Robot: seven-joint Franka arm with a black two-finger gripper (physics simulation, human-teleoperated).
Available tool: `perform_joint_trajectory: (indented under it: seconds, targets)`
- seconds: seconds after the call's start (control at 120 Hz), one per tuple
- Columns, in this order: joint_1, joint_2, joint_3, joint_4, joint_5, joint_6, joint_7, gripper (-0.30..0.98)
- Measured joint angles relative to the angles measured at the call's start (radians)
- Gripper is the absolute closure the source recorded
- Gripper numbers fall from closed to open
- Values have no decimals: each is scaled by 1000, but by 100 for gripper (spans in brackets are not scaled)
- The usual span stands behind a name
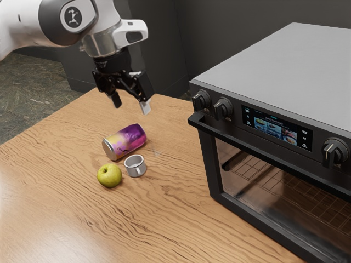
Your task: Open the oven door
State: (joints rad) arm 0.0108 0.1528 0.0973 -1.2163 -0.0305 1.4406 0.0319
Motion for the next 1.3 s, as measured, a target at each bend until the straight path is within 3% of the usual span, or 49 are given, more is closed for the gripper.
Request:
perform_joint_trajectory:
  seconds: [0.133, 0.183, 0.225, 0.308, 0.383, 0.45, 0.533, 0.683, 0.858, 1.142, 1.3]
  targets:
    - [0, -3, 5, 8, -13, -22, 14, 0]
    - [36, -166, -26, 109, -37, -31, 62, 0]
    - [156, -286, -184, 133, -65, -33, 150, 0]
    - [-63, -359, -503, 82, -66, -33, 304, 1]
    - [-110, -451, -610, -113, -46, 13, 438, 1]
    - [-117, -545, -594, -300, -83, 81, 563, 0]
    - [-114, -555, -617, -366, -115, 151, 708, 0]
    - [-113, -422, -669, -320, -102, 254, 918, 0]
    - [-107, -195, -694, -204, -1, 339, 1095, 0]
    - [-39, -149, -688, -221, 55, 439, 1285, 0]
    - [-64, -178, -591, -273, 30, 458, 1359, 0]
